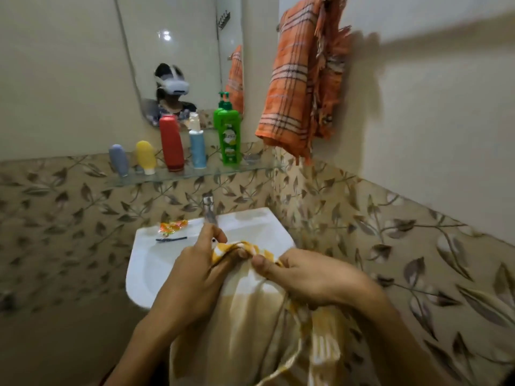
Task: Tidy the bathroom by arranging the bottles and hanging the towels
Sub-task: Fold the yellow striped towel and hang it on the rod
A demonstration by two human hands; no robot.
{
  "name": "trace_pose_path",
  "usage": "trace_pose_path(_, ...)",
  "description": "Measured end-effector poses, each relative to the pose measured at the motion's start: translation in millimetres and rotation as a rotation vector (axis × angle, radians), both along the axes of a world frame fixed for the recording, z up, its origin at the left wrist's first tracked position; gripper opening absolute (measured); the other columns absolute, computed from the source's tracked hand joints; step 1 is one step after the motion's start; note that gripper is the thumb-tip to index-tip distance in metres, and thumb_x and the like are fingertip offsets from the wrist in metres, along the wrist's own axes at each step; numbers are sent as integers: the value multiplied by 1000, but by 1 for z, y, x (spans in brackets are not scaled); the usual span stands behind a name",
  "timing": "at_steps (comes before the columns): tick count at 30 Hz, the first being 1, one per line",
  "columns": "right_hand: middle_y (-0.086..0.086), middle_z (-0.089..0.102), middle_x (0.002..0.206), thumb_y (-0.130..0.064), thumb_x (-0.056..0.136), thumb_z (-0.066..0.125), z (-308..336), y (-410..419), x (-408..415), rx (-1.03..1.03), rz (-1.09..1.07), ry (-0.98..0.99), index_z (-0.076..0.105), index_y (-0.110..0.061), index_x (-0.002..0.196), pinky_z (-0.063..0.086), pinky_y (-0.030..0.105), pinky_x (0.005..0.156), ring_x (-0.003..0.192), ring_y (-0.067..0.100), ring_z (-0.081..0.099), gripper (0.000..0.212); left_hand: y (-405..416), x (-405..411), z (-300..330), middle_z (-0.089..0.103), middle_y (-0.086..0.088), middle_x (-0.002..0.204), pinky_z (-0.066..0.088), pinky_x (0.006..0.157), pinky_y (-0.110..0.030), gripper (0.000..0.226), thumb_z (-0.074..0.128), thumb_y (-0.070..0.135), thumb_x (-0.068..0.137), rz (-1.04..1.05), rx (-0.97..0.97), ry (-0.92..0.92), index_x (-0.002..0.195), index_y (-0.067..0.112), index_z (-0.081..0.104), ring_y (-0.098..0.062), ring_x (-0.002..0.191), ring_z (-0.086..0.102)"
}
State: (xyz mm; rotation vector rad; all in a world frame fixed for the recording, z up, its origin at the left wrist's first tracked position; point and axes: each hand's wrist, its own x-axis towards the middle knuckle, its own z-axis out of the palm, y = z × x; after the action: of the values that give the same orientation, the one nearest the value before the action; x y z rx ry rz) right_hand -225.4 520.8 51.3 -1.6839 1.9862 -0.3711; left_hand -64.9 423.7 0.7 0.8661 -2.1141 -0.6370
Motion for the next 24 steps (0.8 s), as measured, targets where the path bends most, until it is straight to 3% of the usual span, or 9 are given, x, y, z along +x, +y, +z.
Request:
trace_pose_path(2, -4, 40, 49, -68, 87, 25, -7, -6, -5, 10, 39, -3, 37, -20, 52, 26, 23, 46, 42, 9, 37, 61, 2, 1, -9, 53, 1, 50, 30, 44, -18, 44, 34, 75, 67, 42, 8, -32, 88, 37, 40, -4, 52, 54)
trace_pose_path(5, -7, 39, 33, -63, 91, 25, -17, -17, -12, 15, 76, -30, 35, -20, 49, 26, 17, 39, 32, 5, 38, 61, 8, 1, -20, 47, 2, 43, 33, 41, -17, 47, 31, 77, 68, 93, 30, -76, 87, 35, 37, 0, 48, 52)
trace_pose_path(9, -8, 30, 28, -57, 93, 25, -30, -29, -22, 5, 111, -75, 31, -19, 47, 24, 16, 36, 26, 5, 31, 60, 13, -2, -31, 42, 4, 43, 23, 38, -20, 39, 33, 72, 75, 159, 11, -121, 87, 35, 34, -7, 42, 45)
trace_pose_path(13, -6, 37, 38, -55, 93, 28, -43, -30, -32, 1, 161, -7, 34, -16, 48, 26, 18, 39, 33, 6, 36, 60, 18, -5, -46, 58, 2, 58, 30, 43, -19, 20, 43, 53, 87, 99, 61, -146, 86, 36, 34, -8, 49, 47)
trace_pose_path(17, 2, 28, 51, -66, 80, 35, -50, -34, -36, -130, 222, 80, 29, -14, 52, 18, 28, 45, 44, 14, 25, 59, 24, -7, -57, 56, 2, 66, 43, 53, -24, 14, 51, 23, 95, 1, 124, -43, 81, 24, 52, -8, 55, 50)
trace_pose_path(19, 3, 26, 50, -70, 70, 36, -55, -37, -34, -172, 246, 16, 30, -14, 52, 18, 30, 47, 42, 12, 22, 59, 26, -6, -60, 58, -9, 71, 43, 59, -28, 16, 51, 17, 95, 13, 130, -14, 82, 11, 57, -17, 63, 52)
trace_pose_path(22, 2, 25, 49, -60, 83, 42, -67, -45, -32, -164, 286, -128, 31, -13, 52, 19, 23, 40, 35, 9, 22, 57, 29, -2, -68, 51, 3, 63, 36, 57, -21, 21, 50, 21, 95, 69, 120, 29, 76, 15, 53, -6, 59, 44)
trace_pose_path(24, 2, 31, 51, -50, 91, 40, -73, -51, -30, -128, 323, -227, 39, -8, 58, 23, 18, 40, 36, 6, 28, 54, 28, 0, -70, 51, 2, 66, 37, 57, -26, 23, 49, 28, 94, 142, 62, -12, 76, 15, 54, -11, 62, 47)
